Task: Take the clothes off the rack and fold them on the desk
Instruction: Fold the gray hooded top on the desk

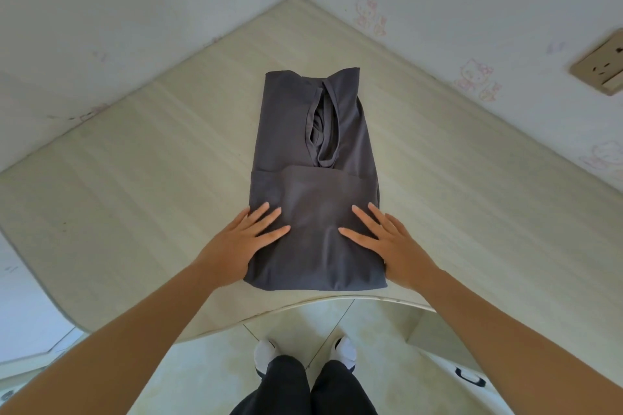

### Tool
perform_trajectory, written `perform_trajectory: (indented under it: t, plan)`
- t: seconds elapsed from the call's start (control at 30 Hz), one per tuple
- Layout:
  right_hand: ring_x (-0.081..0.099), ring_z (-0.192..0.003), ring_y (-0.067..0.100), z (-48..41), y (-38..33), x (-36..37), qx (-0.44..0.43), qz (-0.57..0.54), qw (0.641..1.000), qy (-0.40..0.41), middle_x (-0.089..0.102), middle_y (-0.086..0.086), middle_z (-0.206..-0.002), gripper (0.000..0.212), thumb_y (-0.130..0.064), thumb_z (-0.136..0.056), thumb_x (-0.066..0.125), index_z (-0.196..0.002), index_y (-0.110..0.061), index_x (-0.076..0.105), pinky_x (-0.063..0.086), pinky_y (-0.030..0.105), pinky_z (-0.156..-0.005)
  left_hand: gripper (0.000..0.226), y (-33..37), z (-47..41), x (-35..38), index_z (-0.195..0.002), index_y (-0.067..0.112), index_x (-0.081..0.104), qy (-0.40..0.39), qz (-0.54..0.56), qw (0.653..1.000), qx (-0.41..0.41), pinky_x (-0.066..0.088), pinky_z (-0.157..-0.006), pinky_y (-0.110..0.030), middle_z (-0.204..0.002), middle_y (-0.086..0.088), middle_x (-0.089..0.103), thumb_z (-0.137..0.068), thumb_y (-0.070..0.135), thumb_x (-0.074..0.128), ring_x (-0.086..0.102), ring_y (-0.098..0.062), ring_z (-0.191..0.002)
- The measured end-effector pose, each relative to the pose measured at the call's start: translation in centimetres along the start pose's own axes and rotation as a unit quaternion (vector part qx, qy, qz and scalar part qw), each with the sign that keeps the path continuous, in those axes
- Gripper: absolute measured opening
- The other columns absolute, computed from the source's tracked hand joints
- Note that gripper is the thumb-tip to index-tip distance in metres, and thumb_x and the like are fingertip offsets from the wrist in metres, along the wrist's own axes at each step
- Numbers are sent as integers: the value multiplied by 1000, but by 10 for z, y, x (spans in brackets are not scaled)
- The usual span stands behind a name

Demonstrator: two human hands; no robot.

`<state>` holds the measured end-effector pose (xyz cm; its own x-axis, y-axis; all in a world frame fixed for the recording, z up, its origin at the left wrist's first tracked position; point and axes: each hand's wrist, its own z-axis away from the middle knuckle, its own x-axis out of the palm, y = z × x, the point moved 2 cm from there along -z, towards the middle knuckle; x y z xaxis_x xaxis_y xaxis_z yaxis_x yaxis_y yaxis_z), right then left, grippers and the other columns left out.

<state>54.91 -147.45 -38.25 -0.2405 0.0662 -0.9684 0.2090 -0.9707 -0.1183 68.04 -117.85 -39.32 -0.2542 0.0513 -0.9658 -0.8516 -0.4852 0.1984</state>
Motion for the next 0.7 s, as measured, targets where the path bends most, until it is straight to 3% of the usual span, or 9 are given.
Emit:
perform_trajectory:
  t: [0.1, 0.2, 0.27, 0.33, 0.43, 0.47, 0.53, 0.63, 0.7]
  plan:
    - [-10, -147, 19, 5, -4, 4, 23, -68, 997, -35, -2, -11, -160, 86, -2, -89, 52, -147, -50, 10, 13, 43, -120, 86, 3, 3, 1, -150, 40, 8, -28, 70, 997, -19, -2, -121, -36, -159, 9, -6, -86, -5, 45, -12, -16, -146]
    - [-3, -146, 8, 5, -9, 2, 80, -214, 973, -37, 12, -18, -156, 75, 3, -92, 43, -136, -56, 27, 8, 39, -121, 61, 8, 5, -17, -145, 33, 35, -45, 158, 985, -51, -15, -115, -23, -157, 7, 19, -90, 7, 39, 10, -14, -148]
    - [17, -145, 11, 4, -17, -16, 157, -369, 916, -20, 33, -11, -151, 68, 10, -92, 38, -124, -49, 46, 12, 38, -120, 45, 9, 5, -34, -138, 27, 46, -12, 273, 957, -99, 0, -117, -21, -147, 0, 39, -95, 18, 37, 39, -1, -132]
    - [46, -122, 14, 7, -19, -39, 218, -461, 860, -22, 56, 1, -130, 51, 9, -94, 42, -112, -36, 58, 33, 26, -105, 17, 2, 7, -44, -113, 39, 49, -73, 329, 927, -163, 25, -108, -33, -131, -1, 43, -98, 30, 51, 44, 20, -95]
    - [56, -73, 10, 10, -20, -75, 233, -524, 819, 28, 65, 1, -80, 6, -21, -88, 65, -82, -21, 67, 45, 20, -70, 58, -5, 9, -59, -93, 20, 63, -78, 452, 850, -260, 44, -79, -37, -97, -10, 66, -72, 73, 62, 60, -13, -83]
    - [54, -67, 12, 7, -17, -84, 238, -536, 808, 56, 63, 4, -71, 23, -35, -81, 72, -77, -14, 67, 42, 22, -65, 55, -7, 7, -71, -100, 21, 63, -63, 491, 823, -277, 45, -76, -31, -96, -4, 69, -77, 70, 59, 63, -16, -88]
    - [64, -79, 15, 0, -10, -97, 245, -580, 775, 62, 70, 13, -83, 41, -43, -80, 74, -93, -3, 70, 47, 28, -73, 41, -9, -3, -88, -112, 32, 59, -60, 548, 787, -275, 47, -84, -24, -109, 11, 66, -82, 60, 54, 61, -8, -102]
    - [66, -106, 12, -27, 2, -117, 232, -634, 737, 33, 72, 0, -110, 31, -33, -91, 61, -115, -14, 68, 50, 32, -92, 71, -20, -24, -107, -123, 36, 53, -81, 621, 734, -263, 44, -99, -32, -118, 15, 64, -66, 78, 60, 59, -7, -111]
    - [64, -109, 10, -58, 21, -124, 236, -648, 723, 36, 70, -6, -114, 32, -38, -92, 61, -117, -20, 66, 49, 32, -93, 57, -37, -51, -114, -121, 32, 56, -57, 652, 706, -271, 49, -94, -32, -116, 14, 67, -78, 68, 57, 63, -6, -107]
